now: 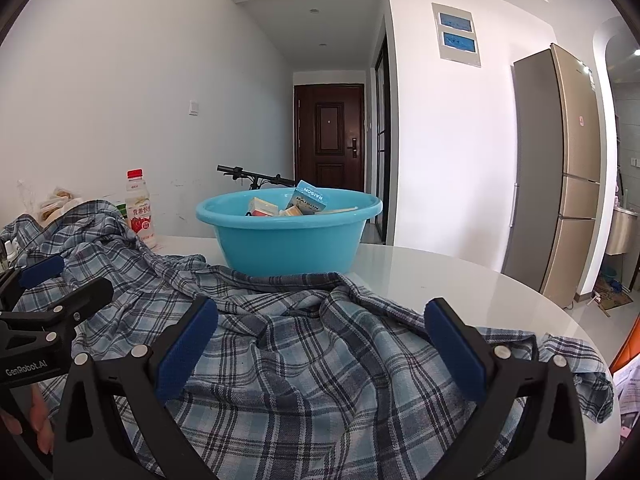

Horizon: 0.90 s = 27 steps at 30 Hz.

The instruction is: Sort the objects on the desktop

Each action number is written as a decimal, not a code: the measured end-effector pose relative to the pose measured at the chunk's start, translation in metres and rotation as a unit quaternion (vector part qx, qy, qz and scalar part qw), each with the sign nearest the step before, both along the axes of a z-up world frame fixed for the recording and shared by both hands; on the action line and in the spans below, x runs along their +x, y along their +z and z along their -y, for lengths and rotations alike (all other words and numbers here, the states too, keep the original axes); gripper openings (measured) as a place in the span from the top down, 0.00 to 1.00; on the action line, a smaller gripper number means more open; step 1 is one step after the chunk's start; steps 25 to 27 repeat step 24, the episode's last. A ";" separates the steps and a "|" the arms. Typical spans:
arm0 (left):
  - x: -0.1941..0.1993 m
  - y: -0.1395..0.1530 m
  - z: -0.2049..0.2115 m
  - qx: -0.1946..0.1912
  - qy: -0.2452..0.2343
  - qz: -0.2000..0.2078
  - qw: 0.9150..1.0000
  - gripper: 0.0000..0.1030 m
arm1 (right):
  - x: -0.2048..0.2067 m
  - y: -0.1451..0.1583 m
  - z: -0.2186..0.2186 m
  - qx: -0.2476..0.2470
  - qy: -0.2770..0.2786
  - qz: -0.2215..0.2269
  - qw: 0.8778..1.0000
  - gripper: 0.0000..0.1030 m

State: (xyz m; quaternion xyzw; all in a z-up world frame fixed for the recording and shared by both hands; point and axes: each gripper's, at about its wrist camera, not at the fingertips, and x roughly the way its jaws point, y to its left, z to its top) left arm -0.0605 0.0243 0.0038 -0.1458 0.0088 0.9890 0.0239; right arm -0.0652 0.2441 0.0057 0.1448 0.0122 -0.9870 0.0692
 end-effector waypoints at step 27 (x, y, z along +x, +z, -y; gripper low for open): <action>0.007 0.002 0.000 -0.004 0.024 0.000 1.000 0.00 | 0.000 0.000 -0.001 0.000 0.000 0.000 1.000 0.00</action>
